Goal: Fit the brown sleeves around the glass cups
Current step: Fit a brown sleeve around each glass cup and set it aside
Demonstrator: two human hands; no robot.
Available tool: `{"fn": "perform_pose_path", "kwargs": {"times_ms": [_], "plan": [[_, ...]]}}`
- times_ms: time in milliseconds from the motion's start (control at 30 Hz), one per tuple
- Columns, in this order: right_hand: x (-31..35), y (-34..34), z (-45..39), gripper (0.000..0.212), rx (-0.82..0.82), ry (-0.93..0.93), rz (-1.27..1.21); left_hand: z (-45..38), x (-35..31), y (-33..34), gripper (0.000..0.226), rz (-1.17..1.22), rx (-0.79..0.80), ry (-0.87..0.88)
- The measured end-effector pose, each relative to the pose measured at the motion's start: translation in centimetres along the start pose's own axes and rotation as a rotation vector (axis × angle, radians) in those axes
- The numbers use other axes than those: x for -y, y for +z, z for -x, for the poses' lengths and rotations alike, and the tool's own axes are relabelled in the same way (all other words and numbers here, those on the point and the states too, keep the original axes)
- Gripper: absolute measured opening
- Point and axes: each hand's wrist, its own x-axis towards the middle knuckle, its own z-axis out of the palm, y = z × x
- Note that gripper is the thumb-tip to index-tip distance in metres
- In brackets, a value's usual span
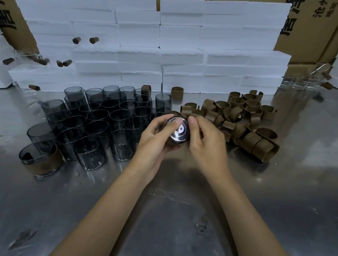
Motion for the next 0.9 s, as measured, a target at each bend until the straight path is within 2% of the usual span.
{"fn": "perform_pose_path", "kwargs": {"times_ms": [100,167,267,400,533,600,767,833,900], "plan": [[-2.4,-2.9,-1.4,0.022,-0.02,0.041,0.318,-0.1,0.1,-0.3,0.017,0.004,-0.011,-0.061],[-3.8,-4.4,-1.7,0.024,0.126,0.132,0.402,-0.3,0.0,-0.6,0.011,-0.007,0.002,-0.086],[-4.0,-4.3,-1.5,0.033,0.307,0.148,0.441,-0.6,0.0,-1.1,0.011,-0.014,0.005,-0.087],[-3.2,-3.9,-1.6,0.043,0.371,0.173,0.435,-0.5,-0.1,-1.3,0.012,-0.008,0.018,-0.089],[-3.0,-4.1,-1.4,0.039,0.476,0.221,0.41,-0.5,-0.2,-1.4,0.014,0.0,0.003,-0.098],[-3.0,-3.9,-1.3,0.035,0.399,0.216,0.311,-0.6,-0.2,-1.5,0.017,-0.004,-0.017,-0.097],[-1.2,-2.7,-1.5,0.037,0.064,0.287,-0.235,-0.6,-0.2,-1.2,0.033,0.02,-0.035,-0.072],[0.0,-1.9,-0.9,0.037,-0.018,0.258,-0.278,-0.2,-0.1,-0.7,0.047,0.012,0.012,-0.054],[0.9,-1.2,-0.1,0.03,-0.034,0.238,-0.224,0.3,0.0,0.0,0.061,-0.009,0.078,-0.039]]}}
